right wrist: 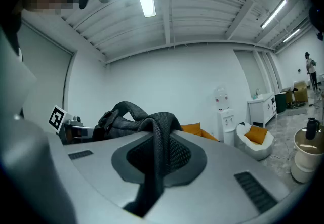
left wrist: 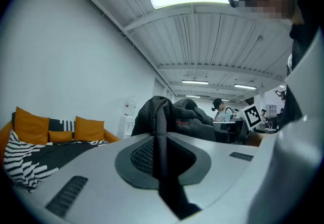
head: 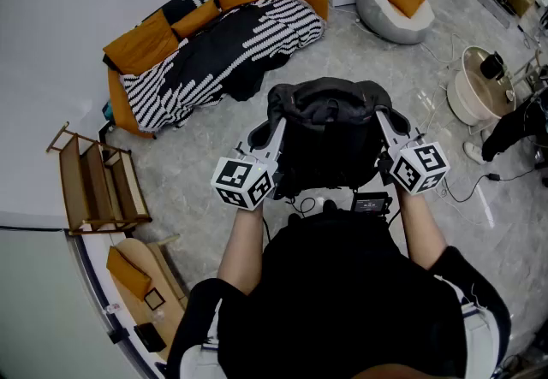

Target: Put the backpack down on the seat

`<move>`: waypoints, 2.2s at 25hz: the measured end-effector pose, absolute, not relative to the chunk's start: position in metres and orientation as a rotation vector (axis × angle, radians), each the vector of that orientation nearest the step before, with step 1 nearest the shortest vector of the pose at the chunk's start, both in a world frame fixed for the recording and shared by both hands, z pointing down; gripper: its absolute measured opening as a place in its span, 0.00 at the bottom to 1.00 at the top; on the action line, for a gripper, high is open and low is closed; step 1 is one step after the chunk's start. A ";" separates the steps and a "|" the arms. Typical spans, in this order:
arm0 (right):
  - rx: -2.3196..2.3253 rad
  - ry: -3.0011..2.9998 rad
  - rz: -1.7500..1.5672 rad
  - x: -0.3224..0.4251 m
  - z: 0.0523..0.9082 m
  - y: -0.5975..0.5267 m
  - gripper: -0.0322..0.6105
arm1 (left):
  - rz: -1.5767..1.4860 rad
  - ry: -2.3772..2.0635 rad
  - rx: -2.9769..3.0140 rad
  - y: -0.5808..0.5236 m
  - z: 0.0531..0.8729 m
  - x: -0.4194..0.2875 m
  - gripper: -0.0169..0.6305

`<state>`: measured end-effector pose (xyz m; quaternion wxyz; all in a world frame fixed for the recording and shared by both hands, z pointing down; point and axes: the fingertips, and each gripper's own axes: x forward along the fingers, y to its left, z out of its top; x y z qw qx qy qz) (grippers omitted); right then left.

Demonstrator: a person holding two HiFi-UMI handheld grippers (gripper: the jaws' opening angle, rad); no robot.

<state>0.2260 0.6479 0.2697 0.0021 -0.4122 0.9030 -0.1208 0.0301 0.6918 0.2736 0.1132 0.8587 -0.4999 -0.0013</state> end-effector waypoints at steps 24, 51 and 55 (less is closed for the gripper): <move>-1.022 2.897 -0.326 0.211 0.253 0.617 0.12 | -0.026 -1.610 2.458 0.685 0.250 0.019 0.08; -1.058 2.908 -0.405 0.190 0.263 0.490 0.12 | -0.011 -1.509 2.458 0.555 0.263 -0.002 0.08; -1.090 2.891 -0.448 0.172 0.265 0.451 0.12 | 0.004 -1.467 2.472 0.512 0.264 -0.022 0.08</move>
